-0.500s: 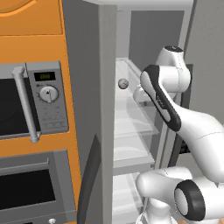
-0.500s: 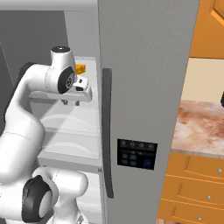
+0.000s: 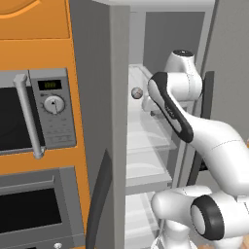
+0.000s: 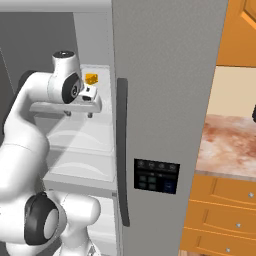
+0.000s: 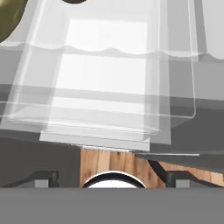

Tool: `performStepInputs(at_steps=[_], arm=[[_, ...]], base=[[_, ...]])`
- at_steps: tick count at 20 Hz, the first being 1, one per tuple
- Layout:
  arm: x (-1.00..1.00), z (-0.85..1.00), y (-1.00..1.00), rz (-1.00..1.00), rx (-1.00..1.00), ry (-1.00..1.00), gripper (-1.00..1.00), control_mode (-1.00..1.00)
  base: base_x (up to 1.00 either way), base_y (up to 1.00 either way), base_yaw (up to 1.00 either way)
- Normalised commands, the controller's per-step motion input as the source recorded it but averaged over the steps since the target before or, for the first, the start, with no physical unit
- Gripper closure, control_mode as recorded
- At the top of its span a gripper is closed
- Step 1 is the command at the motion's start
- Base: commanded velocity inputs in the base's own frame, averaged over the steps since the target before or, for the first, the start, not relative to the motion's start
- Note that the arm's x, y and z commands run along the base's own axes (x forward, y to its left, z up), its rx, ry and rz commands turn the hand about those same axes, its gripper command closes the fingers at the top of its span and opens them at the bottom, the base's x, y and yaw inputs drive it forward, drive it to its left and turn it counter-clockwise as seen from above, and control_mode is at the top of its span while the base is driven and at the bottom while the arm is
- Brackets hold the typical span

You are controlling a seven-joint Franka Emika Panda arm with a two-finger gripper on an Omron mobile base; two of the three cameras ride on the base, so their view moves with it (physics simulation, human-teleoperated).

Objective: Pick the egg and butter from the fridge and place them by the bowl for mixing.

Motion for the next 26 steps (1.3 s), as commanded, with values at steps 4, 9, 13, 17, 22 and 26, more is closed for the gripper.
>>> performStepInputs(at_steps=[4,9,13,17,22,26], arm=[[0.03,0.04,0.26,0.0,0.0,-0.21,-1.0,-1.0],[0.0,0.01,0.31,0.0,0.02,-0.18,-1.0,-1.0],[-0.04,0.0,0.22,0.0,0.14,-0.15,-1.0,-1.0],[-0.12,0.0,0.0,0.0,0.14,-0.16,-1.0,-1.0],[0.1,0.01,0.03,0.0,0.0,0.01,-1.0,-1.0],[0.52,0.03,0.22,0.0,0.0,0.0,-1.0,-1.0]], base=[[0.0,0.0,0.0],[0.0,0.0,0.0],[0.0,0.0,0.0],[0.0,0.0,0.0],[0.0,0.0,0.0],[0.0,0.0,0.0]])
